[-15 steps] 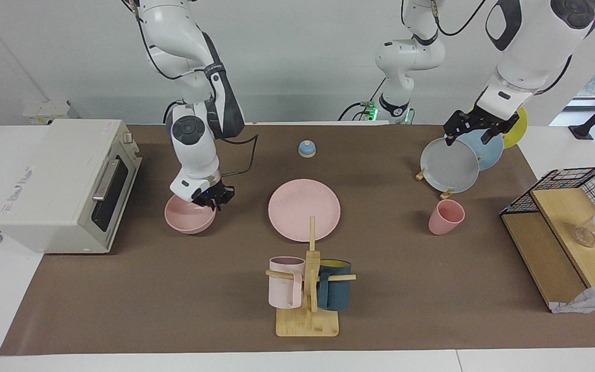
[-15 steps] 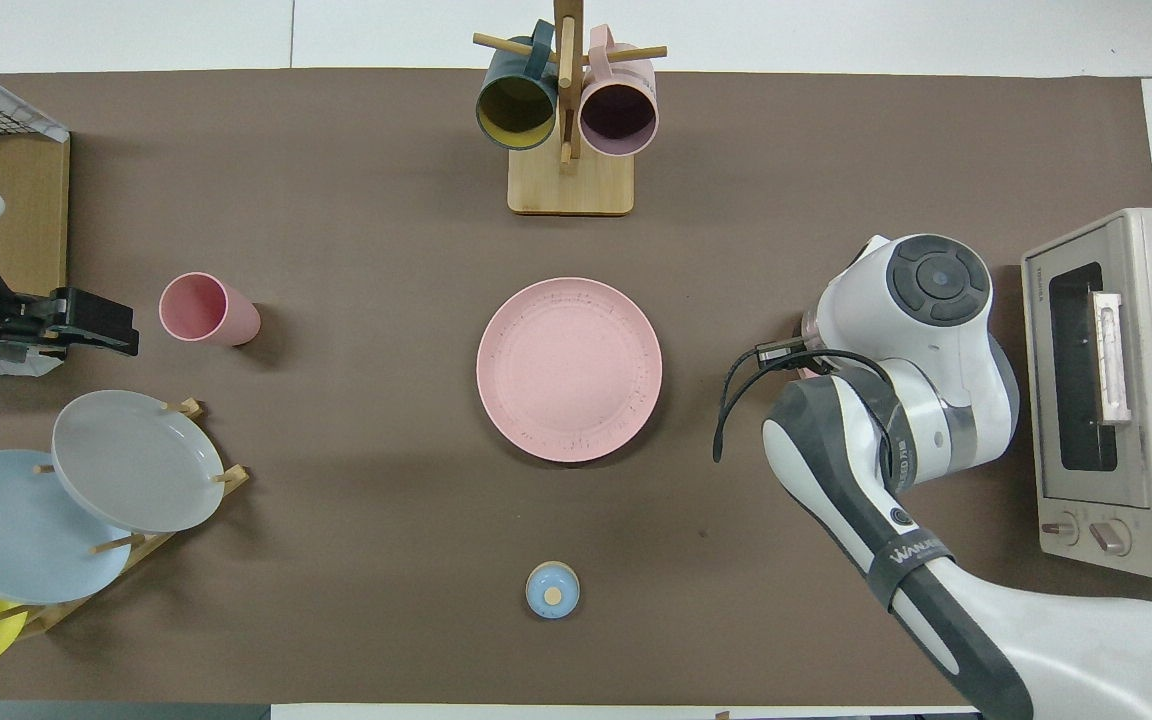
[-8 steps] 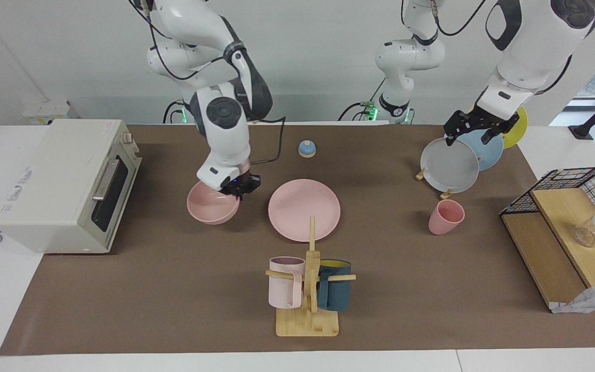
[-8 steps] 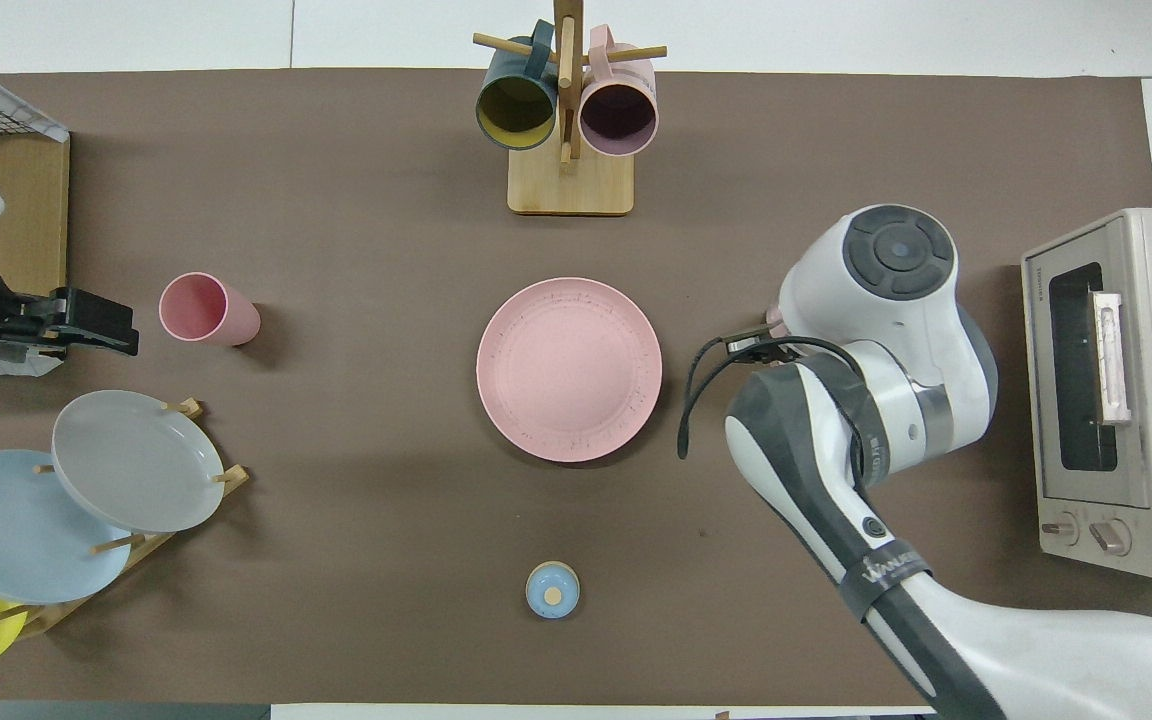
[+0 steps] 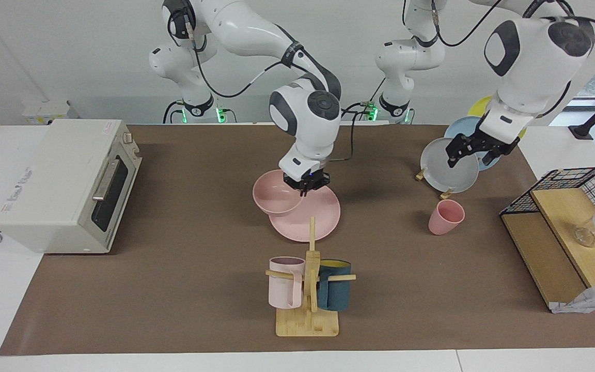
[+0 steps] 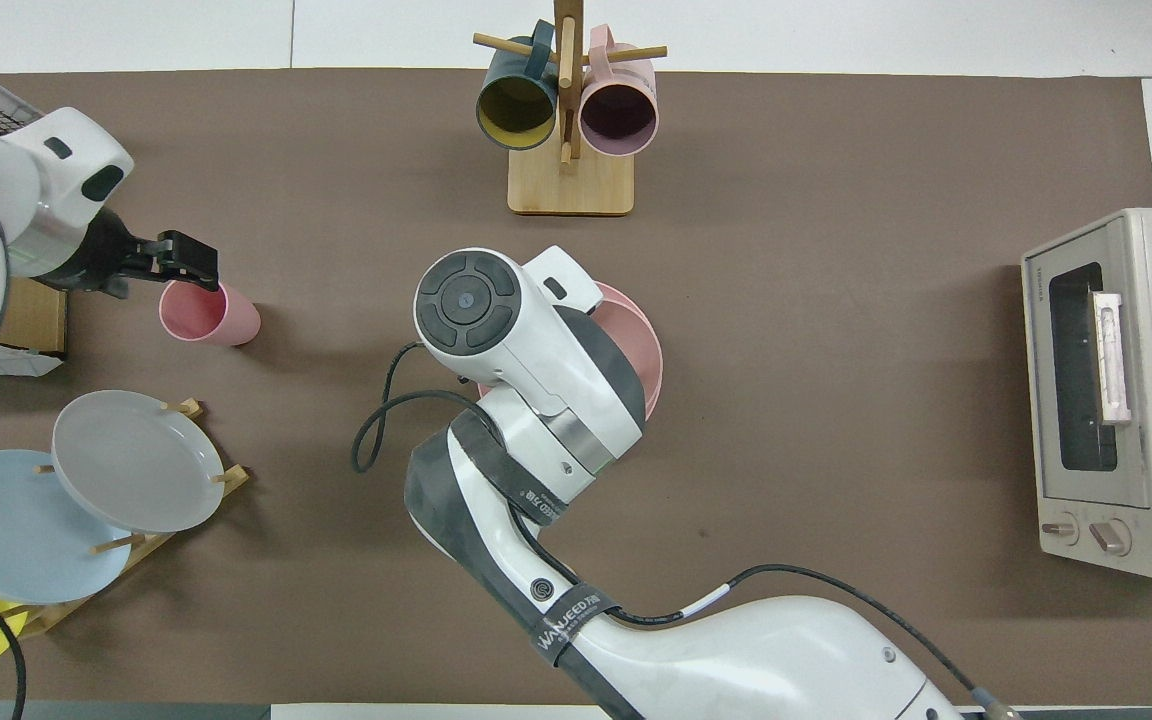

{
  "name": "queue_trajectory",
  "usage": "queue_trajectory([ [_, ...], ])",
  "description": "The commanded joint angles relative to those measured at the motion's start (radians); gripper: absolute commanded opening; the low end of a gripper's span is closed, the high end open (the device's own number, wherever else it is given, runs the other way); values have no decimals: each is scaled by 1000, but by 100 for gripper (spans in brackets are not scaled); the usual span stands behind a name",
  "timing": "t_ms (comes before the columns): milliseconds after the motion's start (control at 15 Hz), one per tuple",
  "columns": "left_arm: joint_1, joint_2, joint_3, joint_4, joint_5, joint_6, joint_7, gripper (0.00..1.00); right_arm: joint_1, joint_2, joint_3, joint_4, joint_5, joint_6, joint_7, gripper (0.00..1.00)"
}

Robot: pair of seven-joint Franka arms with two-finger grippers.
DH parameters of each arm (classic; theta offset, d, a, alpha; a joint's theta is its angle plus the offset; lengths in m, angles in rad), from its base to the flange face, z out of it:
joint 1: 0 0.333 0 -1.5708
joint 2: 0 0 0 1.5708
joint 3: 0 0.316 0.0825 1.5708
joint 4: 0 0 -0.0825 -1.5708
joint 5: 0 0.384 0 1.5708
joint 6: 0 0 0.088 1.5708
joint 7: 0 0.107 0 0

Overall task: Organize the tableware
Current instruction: 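Place the bowl on the plate while the left gripper grasps the cup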

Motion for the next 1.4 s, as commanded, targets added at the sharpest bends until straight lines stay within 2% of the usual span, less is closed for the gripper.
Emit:
queue_trajectory([
  [0, -4, 35, 2, 12, 9, 27, -9, 100, -17, -4, 22, -18, 14, 40, 10, 0],
  [267, -5, 49, 2, -31, -19, 37, -38, 100, -18, -21, 36, -89, 17, 119, 18, 0],
  [467, -7, 37, 1, -103, -20, 89, -83, 100, -20, -23, 49, -90, 17, 114, 18, 0],
  [667, -8, 37, -1, -120, -20, 108, -123, 96, -21, -23, 50, -92, 21, 114, 19, 0],
  [733, -8, 37, -2, -132, -20, 123, -123, 89, -21, -23, 50, -92, 45, 117, 21, 0],
  [800, -10, 37, -2, -146, -20, 148, -124, 76, -23, -23, 49, -89, 75, 119, 21, 3],
  [867, -22, 35, -1, -163, -20, 174, -124, 43, -23, -23, 49, -84, 81, 113, 21, 19],
  [933, -28, 32, -1, -184, -20, 194, -123, 0, -26, -23, 49, -77, 83, 102, 21, 26],
  [1133, -24, 29, -1, -171, -19, 185, -91, 0, -44, -18, 47, 9, 75, -21, 21, 39],
  [1333, -27, 29, -1, -136, -17, 156, -91, 0, -122, -59, 47, 55, 73, -70, 1, 42],
])
